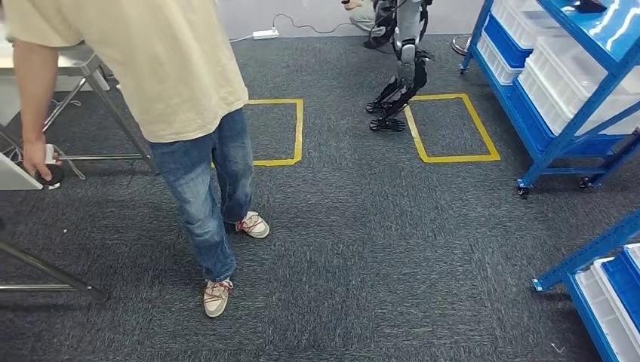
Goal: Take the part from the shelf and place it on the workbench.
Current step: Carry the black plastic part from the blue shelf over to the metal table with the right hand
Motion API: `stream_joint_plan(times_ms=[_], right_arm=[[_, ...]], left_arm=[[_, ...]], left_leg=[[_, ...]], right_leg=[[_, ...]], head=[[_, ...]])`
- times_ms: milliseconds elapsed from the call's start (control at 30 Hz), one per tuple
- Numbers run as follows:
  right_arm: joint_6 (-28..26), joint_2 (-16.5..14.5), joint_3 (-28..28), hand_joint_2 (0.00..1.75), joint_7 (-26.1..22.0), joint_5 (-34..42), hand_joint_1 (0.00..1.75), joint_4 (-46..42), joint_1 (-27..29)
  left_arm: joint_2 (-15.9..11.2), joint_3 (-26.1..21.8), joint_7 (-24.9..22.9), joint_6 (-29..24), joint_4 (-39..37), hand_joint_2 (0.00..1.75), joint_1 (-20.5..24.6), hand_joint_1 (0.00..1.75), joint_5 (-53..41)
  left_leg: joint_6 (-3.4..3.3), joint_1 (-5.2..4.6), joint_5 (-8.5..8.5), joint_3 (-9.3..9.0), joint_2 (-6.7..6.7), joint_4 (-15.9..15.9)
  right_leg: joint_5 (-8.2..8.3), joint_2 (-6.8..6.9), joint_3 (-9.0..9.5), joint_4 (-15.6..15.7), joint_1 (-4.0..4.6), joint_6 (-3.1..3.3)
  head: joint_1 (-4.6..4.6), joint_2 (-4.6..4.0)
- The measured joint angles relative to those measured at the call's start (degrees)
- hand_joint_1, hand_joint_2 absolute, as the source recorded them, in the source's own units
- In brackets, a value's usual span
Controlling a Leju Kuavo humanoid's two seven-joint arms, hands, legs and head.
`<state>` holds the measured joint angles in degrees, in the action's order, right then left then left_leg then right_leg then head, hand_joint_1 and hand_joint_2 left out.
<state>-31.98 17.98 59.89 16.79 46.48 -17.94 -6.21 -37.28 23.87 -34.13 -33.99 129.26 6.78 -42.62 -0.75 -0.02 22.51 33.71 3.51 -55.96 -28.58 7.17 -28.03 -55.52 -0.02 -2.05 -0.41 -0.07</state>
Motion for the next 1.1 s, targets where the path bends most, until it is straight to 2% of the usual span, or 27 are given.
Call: stream_joint_plan(times_ms=[33, 67, 133, 167, 200, 233, 267, 300, 333, 367, 400, 467, 500, 533, 567, 633, 700, 733, 767, 800, 833, 867, 900, 967, 1000, 1067, 1100], right_arm=[[0.02, -0.08, 0.0, 0.0, 0.0, -0.01, 0.0, -0.03, -0.17], [0.04, -0.15, 0.0, 0.0, 0.0, -0.02, 0.0, -0.07, -0.27], [0.09, -0.35, 0.0, 0.0, 0.0, -0.1, 0.0, -0.14, -0.29], [0.17, -0.42, 0.0, 0.0, 0.0, -0.13, 0.0, -0.15, -0.15], [0.31, -0.5, 0.0, 0.0, 0.0, -0.15, 0.0, -0.15, -0.05], [0.48, -0.57, 0.0, 0.0, 0.0, -0.15, 0.0, -0.15, 0.06], [0.66, -0.66, 0.0, 0.0, 0.02, -0.14, 0.0, -0.15, 0.13], [0.82, -0.75, 0.01, 0.0, 0.1, -0.15, 0.0, -0.15, 0.19], [0.91, -0.83, 0.01, 0.0, 0.18, -0.16, 0.0, -0.15, 0.23], [0.97, -0.89, 0.02, 0.0, 0.26, -0.17, 0.0, -0.15, 0.27], [1.02, -0.93, 0.02, 0.0, 0.33, -0.2, 0.0, -0.15, 0.31], [1.08, -0.97, -0.03, 0.0, 0.33, -0.22, 0.0, -0.15, 0.28], [1.12, -1.0, -0.07, 0.0, 0.33, -0.22, 0.0, -0.15, 0.16], [1.18, -1.02, -0.11, 0.0, 0.33, -0.23, 0.0, -0.15, 0.0], [1.28, -1.05, -0.17, 0.0, 0.33, -0.23, 0.0, -0.15, -0.18], [1.5, -1.1, -0.29, 0.0, 0.33, -0.23, 0.0, -0.15, -0.26], [1.66, -1.11, -0.37, 0.0, 0.33, -0.23, 0.0, -0.14, -0.07], [1.72, -1.11, -0.4, 0.0, 0.33, -0.23, 0.0, -0.14, 0.02], [1.78, -1.11, -0.42, 0.0, 0.33, -0.23, 0.0, -0.14, 0.09], [1.83, -1.11, -0.43, 0.0, 0.33, -0.24, 0.0, -0.13, 0.13], [1.87, -1.15, -0.44, 0.0, 0.33, -0.25, 0.0, -0.13, 0.14], [1.91, -1.2, -0.44, 0.0, 0.33, -0.25, 0.0, -0.13, 0.13], [1.92, -1.25, -0.46, 0.0, 0.33, -0.26, 0.0, -0.13, 0.1], [1.91, -1.32, -0.61, 0.0, 0.33, -0.27, 0.0, -0.13, 0.01], [1.91, -1.32, -0.69, 0.0, 0.33, -0.27, 0.0, -0.13, -0.08], [1.91, -1.34, -0.81, 0.0, 0.33, -0.28, 0.0, -0.13, -0.38], [1.91, -1.35, -0.82, 0.0, 0.33, -0.28, 0.0, -0.13, -0.46]], left_arm=[[-0.04, -0.02, -0.07, 0.03, 0.01, 1.75, -0.02, 1.75, -0.03], [-0.08, -0.04, -0.1, 0.07, 0.01, 1.75, -0.06, 1.75, -0.07], [-0.14, -0.04, -0.15, 0.15, 0.02, 1.75, 0.04, 1.75, -0.17], [-0.15, -0.02, -0.2, 0.21, 0.02, 1.75, 0.08, 1.75, -0.21], [-0.15, 0.01, -0.27, 0.28, 0.02, 1.75, 0.13, 1.75, -0.25], [-0.14, 0.05, -0.36, 0.37, 0.02, 1.75, 0.09, 1.75, -0.28], [-0.15, 0.05, -0.48, 0.46, 0.02, 1.75, 0.08, 1.75, -0.32], [-0.14, 0.05, -0.59, 0.61, 0.02, 1.75, 0.07, 1.75, -0.35], [-0.14, 0.05, -0.73, 0.79, 0.02, 1.75, 0.05, 1.75, -0.38], [-0.15, 0.05, -0.91, 0.97, 0.02, 1.75, 0.03, 1.75, -0.39], [-0.15, 0.04, -1.1, 1.14, 0.02, 1.75, 0.01, 1.75, -0.4], [-0.21, 0.0, -1.43, 1.29, 0.02, 1.75, -0.06, 1.75, -0.44], [-0.25, -0.03, -1.49, 1.33, 0.02, 1.75, -0.12, 1.75, -0.48], [-0.29, -0.05, -1.54, 1.34, 0.02, 1.75, -0.22, 1.75, -0.51], [-0.35, -0.1, -1.58, 1.32, 0.02, 1.75, -0.33, 1.75, -0.56], [-0.43, -0.31, -1.67, 1.24, 0.02, 1.75, -0.42, 1.75, -0.64], [-0.46, -0.54, -1.7, 1.1, 0.02, 1.75, -0.48, 1.75, -0.74], [-0.46, -0.6, -1.71, 1.03, 0.02, 1.75, -0.6, 1.75, -0.81], [-0.46, -0.66, -1.73, 0.99, 0.02, 1.75, -0.76, 1.75, -0.87], [-0.46, -0.73, -1.75, 0.96, 0.02, 1.75, -0.91, 1.75, -0.93], [-0.46, -0.83, -1.78, 0.93, 0.02, 1.75, -1.02, 1.75, -0.99], [-0.46, -0.95, -1.81, 0.91, 0.02, 1.75, -1.08, 1.75, -1.04], [-0.46, -1.05, -1.82, 0.88, 0.02, 1.75, -1.08, 1.75, -1.1], [-0.45, -1.21, -1.84, 0.84, 0.02, 1.75, -1.08, 1.75, -1.2], [-0.44, -1.26, -1.84, 0.81, 0.02, 1.75, -1.09, 1.75, -1.23], [-0.44, -1.37, -1.85, 0.76, 0.02, 1.75, -1.13, 1.75, -1.27], [-0.44, -1.4, -1.85, 0.72, 0.02, 1.75, -1.16, 1.75, -1.29]], left_leg=[[-0.37, -0.02, -0.04, -0.03, -0.81, 0.14], [-0.7, 0.05, -0.14, -0.17, -1.58, 0.36], [-1.44, 0.34, -0.37, -0.53, -3.05, 0.8], [-1.7, 0.4, -0.4, -0.63, -3.75, 0.87], [-1.91, 0.36, -0.37, -0.62, -4.46, 0.88], [-2.01, 0.31, -0.33, -0.64, -5.26, 0.86], [-2.03, 0.28, -0.3, -0.68, -6.11, 0.84], [-2.03, 0.29, -0.28, -0.77, -7.03, 0.81], [-1.98, 0.35, -0.25, -0.91, -7.93, 0.79], [-1.86, 0.42, -0.17, -1.04, -8.78, 0.74], [-1.66, 0.4, -0.06, -1.05, -9.58, 0.6], [-1.04, 0.39, 0.05, -0.78, -10.94, 0.43], [-0.67, 0.46, -0.02, -0.59, -11.58, 0.44], [-0.32, 0.63, -0.14, -0.41, -12.27, 0.55], [-0.05, 0.77, -0.1, -0.24, -12.19, 0.38], [0.36, 0.68, 1.58, 1.21, -9.31, -2.51], [0.69, 0.52, 5.19, 4.75, -5.59, -9.9], [0.83, 0.59, 6.72, 6.75, -4.86, -13.9], [0.91, 0.67, 7.4, 8.12, -4.56, -16.56], [0.94, 0.72, 7.04, 8.43, -4.41, -17.07], [0.91, 0.73, 5.68, 7.44, -4.17, -15.07], [0.81, 0.69, 3.77, 5.42, -3.52, -11.16], [0.59, 0.53, 2.11, 3.15, -2.22, -6.72], [-0.07, 0.11, 0.37, 0.27, -0.4, -1.02], [-0.42, -0.11, 0.35, -0.04, -0.25, -0.25], [-1.11, -0.09, 0.24, -0.13, -1.7, -0.01], [-1.43, 0.04, 0.13, -0.32, -2.44, 0.22]], right_leg=[[-0.18, 0.67, 0.33, 0.18, -0.06, -0.31], [-0.5, 0.42, 0.57, 0.08, -0.2, -0.66], [-2.6, -2.72, -0.68, -3.19, -0.47, -1.18], [-4.31, -4.85, -2.43, -6.7, -0.6, -1.3], [-6.14, -6.19, -4.73, -10.98, -0.61, -1.33], [-7.35, -6.69, -6.9, -14.77, -0.6, -1.36], [-7.52, -6.84, -8.35, -16.93, -0.62, -1.39], [-6.45, -6.9, -8.73, -16.77, -0.66, -1.39], [-4.42, -7.11, -8.02, -14.38, -0.74, -1.39], [-1.89, -7.9, -6.52, -10.39, -0.92, -1.42], [0.08, -9.32, -4.91, -6.26, -1.13, -1.44], [1.88, -11.36, -3.06, -1.42, -1.36, -1.17], [1.8, -11.46, -2.87, -0.89, -1.24, -0.85], [1.89, -10.68, -2.84, -0.83, -1.1, -0.42], [1.99, -9.87, -2.76, -0.72, -1.01, -0.03], [2.12, -8.24, -2.61, -0.5, -1.01, 0.75], [1.99, -6.65, -2.53, -0.45, -0.82, 1.24], [1.9, -5.84, -2.5, -0.45, -0.69, 1.36], [1.79, -5.03, -2.45, -0.45, -0.6, 1.42], [1.67, -4.23, -2.36, -0.46, -0.56, 1.43], [1.53, -3.49, -2.21, -0.46, -0.55, 1.38], [1.36, -2.8, -1.98, -0.46, -0.55, 1.27], [1.14, -2.17, -1.69, -0.46, -0.46, 1.08], [0.59, -1.12, -1.14, -0.45, -0.21, 0.5], [0.34, -0.56, -0.85, -0.37, -0.09, 0.18], [-0.06, 0.49, -0.28, -0.12, -0.11, -0.45], [-0.49, -0.1, -0.13, -0.44, -0.22, -0.75]], head=[[0.03, 0.0], [0.04, 0.0], [0.09, 0.0], [0.13, 0.0], [0.14, 0.0], [0.16, 0.0], [0.16, 0.0], [0.16, 0.0], [0.17, 0.0], [0.18, 0.0], [0.18, 0.0], [0.16, 0.0], [0.14, 0.0], [0.13, 0.0], [0.11, 0.0], [0.05, 0.0], [-0.01, 0.0], [-0.03, 0.0], [-0.04, 0.0], [-0.04, 0.0], [-0.05, 0.0], [-0.05, 0.0], [-0.05, 0.0], [-0.02, 0.0], [0.01, 0.0], [0.03, 0.0], [0.07, 0.0]])
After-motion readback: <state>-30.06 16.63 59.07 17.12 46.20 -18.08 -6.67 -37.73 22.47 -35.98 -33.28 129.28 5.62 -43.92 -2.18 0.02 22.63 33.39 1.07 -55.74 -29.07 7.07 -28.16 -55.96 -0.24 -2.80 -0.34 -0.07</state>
